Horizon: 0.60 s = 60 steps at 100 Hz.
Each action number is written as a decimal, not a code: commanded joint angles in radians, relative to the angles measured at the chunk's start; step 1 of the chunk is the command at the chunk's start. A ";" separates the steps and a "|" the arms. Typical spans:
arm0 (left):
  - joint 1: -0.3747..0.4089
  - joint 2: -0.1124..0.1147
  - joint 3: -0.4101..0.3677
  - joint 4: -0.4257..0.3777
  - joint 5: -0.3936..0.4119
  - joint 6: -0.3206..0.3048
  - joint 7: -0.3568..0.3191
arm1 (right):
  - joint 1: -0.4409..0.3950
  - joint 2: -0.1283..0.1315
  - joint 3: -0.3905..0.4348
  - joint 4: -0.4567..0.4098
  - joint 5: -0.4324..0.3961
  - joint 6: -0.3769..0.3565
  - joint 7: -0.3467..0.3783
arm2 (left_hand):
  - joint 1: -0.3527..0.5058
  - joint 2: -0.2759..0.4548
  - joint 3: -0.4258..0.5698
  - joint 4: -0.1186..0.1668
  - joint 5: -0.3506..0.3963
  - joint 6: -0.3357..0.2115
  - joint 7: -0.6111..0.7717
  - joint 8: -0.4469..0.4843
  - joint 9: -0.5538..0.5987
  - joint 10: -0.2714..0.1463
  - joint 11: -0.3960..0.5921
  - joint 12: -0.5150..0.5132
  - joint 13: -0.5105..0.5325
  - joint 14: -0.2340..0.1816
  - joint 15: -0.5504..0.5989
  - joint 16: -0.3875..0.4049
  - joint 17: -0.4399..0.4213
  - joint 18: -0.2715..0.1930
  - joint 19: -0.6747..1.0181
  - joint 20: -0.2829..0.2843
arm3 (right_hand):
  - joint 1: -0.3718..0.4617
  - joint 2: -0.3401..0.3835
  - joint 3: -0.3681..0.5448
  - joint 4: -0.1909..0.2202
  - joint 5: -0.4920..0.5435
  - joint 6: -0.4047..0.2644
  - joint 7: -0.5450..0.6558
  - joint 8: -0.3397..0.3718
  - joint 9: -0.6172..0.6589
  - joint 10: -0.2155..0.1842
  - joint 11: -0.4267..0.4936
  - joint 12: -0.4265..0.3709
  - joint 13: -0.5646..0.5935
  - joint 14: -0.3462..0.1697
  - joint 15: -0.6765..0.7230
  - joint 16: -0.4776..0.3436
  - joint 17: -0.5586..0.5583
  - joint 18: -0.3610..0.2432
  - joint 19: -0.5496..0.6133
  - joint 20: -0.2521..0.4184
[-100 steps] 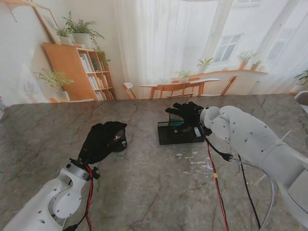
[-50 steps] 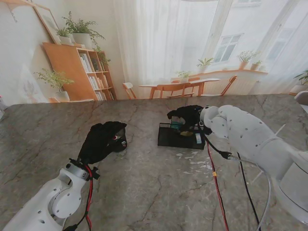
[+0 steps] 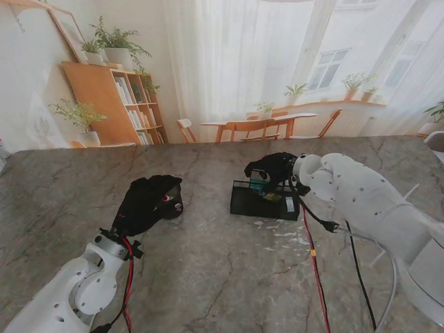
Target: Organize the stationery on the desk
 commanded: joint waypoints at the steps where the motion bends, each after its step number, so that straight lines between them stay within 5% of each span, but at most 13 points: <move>1: 0.000 0.000 0.003 0.000 0.000 0.003 -0.004 | -0.016 0.032 0.017 -0.010 -0.013 -0.018 0.020 | 0.019 0.067 -0.019 0.006 0.018 -0.012 0.007 0.004 0.003 -0.020 -0.002 0.006 0.011 -0.021 0.001 0.008 -0.004 -0.008 -0.009 -0.007 | 0.345 0.126 0.174 0.038 0.154 -0.112 0.485 -0.023 0.064 -0.115 0.043 -0.002 0.036 -0.070 -0.001 0.002 0.041 -0.291 0.038 -0.003; 31: -0.017 0.004 0.012 0.015 -0.006 0.015 -0.034 | -0.112 0.107 0.173 -0.096 -0.138 -0.082 0.053 | 0.019 0.067 -0.019 0.006 0.018 -0.011 0.007 0.004 0.003 -0.020 -0.003 0.005 0.010 -0.017 0.001 0.007 -0.005 -0.006 -0.010 -0.007 | 0.369 0.139 0.188 0.020 0.192 -0.172 0.567 -0.037 0.091 -0.159 0.050 -0.009 0.040 -0.076 -0.043 0.000 0.025 -0.290 0.001 -0.038; 60: -0.030 0.007 0.020 0.027 0.000 0.024 -0.050 | -0.257 0.162 0.428 -0.203 -0.295 -0.182 0.087 | 0.020 0.067 -0.019 0.006 0.017 -0.011 0.007 0.003 0.003 -0.020 -0.003 0.005 0.011 -0.022 0.001 0.007 -0.005 -0.007 -0.010 -0.007 | 0.374 0.149 0.196 0.009 0.198 -0.222 0.645 -0.057 0.080 -0.182 0.075 -0.013 0.037 -0.092 -0.070 0.017 0.008 -0.296 0.024 -0.182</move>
